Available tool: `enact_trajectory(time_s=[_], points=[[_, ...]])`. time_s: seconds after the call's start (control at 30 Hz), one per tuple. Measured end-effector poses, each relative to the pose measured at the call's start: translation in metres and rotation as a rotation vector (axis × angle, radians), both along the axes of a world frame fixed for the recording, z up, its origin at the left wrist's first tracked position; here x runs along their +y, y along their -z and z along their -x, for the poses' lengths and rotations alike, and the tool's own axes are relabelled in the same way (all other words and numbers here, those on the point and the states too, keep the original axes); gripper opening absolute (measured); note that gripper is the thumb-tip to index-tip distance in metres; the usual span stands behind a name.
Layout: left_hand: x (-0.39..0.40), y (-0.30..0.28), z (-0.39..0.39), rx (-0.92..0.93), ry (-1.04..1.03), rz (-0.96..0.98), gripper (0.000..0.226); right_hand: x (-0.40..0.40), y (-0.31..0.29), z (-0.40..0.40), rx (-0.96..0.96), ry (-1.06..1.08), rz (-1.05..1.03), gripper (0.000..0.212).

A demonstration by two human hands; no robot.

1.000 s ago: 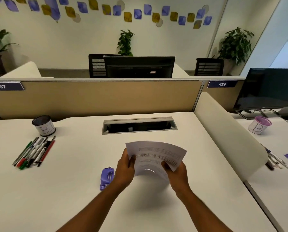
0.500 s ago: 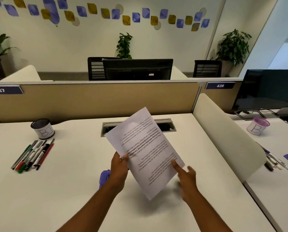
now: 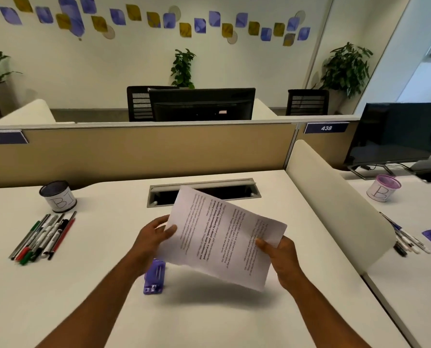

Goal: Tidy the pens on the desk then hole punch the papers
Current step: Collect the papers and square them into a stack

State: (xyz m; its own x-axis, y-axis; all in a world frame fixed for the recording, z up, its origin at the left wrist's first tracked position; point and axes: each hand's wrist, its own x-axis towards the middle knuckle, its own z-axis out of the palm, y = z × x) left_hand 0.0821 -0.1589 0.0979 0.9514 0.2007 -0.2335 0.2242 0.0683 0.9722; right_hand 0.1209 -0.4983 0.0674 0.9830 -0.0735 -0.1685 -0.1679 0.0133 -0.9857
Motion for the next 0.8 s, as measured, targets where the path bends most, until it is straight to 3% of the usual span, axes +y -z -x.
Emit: enact_trajectory(time_s=[0.07, 0.17, 0.4, 0.6, 0.8], points=[[-0.01, -0.003, -0.008, -0.043, 0.056, -0.162, 0.038, 0.003, -0.002, -0.004, -0.052, 0.031, 0.056, 0.021], [-0.034, 0.0, -0.01, -0.165, -0.023, -0.284, 0.014, 0.015, -0.001, -0.004, -0.111, 0.094, 0.063, 0.02], [-0.061, 0.041, 0.007, -0.152, -0.206, -0.325, 0.021, 0.021, 0.022, 0.007, -0.119, 0.098, 0.145, 0.029], [-0.061, 0.055, 0.005, -0.074, -0.199, -0.351, 0.026, 0.017, 0.029, 0.005, -0.05, 0.118, 0.196, 0.019], [-0.064, 0.068, 0.006, -0.053, -0.174, -0.329, 0.029, 0.019, 0.039, 0.001, 0.03, 0.147, 0.162, 0.03]])
